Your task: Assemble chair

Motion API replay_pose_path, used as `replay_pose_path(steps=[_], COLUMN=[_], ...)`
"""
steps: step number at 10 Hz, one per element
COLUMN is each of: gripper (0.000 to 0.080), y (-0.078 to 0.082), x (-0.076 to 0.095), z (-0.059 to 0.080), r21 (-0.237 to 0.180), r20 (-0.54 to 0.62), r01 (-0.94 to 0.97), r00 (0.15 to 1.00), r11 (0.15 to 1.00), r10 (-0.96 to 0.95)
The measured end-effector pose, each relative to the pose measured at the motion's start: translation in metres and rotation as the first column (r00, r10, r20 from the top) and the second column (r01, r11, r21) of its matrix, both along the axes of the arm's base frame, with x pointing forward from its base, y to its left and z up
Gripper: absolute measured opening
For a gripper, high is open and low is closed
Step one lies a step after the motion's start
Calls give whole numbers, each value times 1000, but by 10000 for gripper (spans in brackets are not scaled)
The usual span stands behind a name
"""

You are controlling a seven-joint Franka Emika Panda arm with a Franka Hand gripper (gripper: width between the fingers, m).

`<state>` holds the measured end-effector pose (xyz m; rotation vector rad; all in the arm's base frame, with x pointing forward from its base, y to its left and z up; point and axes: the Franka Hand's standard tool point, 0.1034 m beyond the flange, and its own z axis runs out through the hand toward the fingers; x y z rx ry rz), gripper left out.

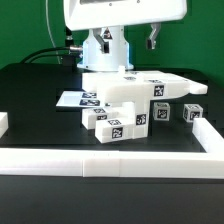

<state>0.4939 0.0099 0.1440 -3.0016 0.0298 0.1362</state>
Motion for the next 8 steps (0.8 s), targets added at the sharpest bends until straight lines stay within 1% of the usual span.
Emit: replay_pose_path(steps=[1,3,4,5,7,8], gripper=[649,649,649,649,649,649], y=[-1,-3,-4,-4,-6,-11], x=[-6,-30,-39,-36,-37,-46], z=[-2,-7,-9,-10,-13,-23], r21=[5,4,4,2,5,14], r20=[10,51,54,53,59,84], r01=[-59,-190,-205,-195,-203,-208], r00=[998,980,977,980,978,975], r11=[998,982,979,981,979,978], r10=[59,190,204,194,202,206])
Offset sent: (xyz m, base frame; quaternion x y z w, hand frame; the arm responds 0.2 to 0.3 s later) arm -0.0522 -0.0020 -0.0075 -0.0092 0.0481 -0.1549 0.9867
